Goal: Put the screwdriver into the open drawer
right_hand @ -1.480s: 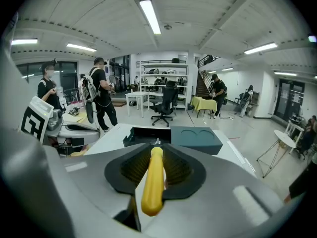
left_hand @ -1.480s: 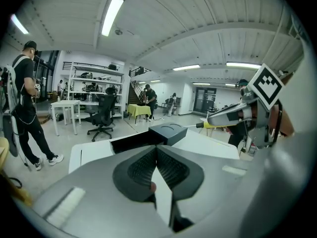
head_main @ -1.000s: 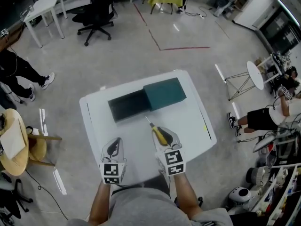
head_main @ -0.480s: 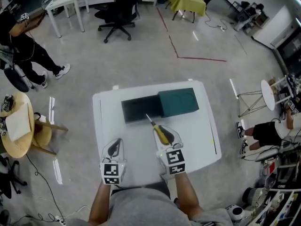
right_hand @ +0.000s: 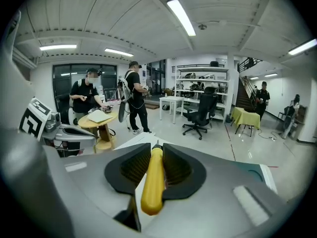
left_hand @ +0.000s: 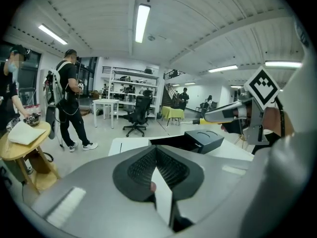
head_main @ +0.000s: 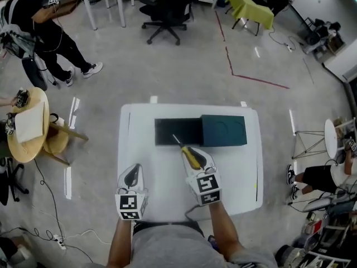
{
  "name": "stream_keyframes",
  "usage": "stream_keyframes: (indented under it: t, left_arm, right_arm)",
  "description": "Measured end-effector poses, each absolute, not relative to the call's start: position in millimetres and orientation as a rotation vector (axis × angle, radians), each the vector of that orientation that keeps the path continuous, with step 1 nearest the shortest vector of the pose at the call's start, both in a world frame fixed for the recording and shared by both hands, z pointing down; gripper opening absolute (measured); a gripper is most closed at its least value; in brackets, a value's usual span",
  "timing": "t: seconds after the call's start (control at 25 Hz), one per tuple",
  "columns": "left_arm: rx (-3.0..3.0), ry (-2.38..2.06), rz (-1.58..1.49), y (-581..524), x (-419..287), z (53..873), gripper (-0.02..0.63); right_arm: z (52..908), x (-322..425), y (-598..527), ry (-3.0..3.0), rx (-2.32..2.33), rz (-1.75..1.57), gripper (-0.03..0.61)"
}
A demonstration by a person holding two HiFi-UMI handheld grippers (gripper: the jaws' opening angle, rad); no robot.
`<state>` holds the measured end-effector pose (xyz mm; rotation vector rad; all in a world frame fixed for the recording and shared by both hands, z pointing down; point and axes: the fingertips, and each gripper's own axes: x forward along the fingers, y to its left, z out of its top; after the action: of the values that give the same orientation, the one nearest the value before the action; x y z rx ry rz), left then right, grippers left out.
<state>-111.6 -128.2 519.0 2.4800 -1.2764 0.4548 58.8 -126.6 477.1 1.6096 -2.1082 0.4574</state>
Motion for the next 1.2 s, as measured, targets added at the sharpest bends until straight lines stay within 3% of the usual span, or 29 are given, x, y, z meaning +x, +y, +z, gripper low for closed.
stream_keyframes:
  t: [1.2]
  left_arm:
    - [2.260,-1.513,0.507,-151,-125,573,0.012]
  right_arm:
    - [591,37,-218,-2.182,1.179,0.439,0.080]
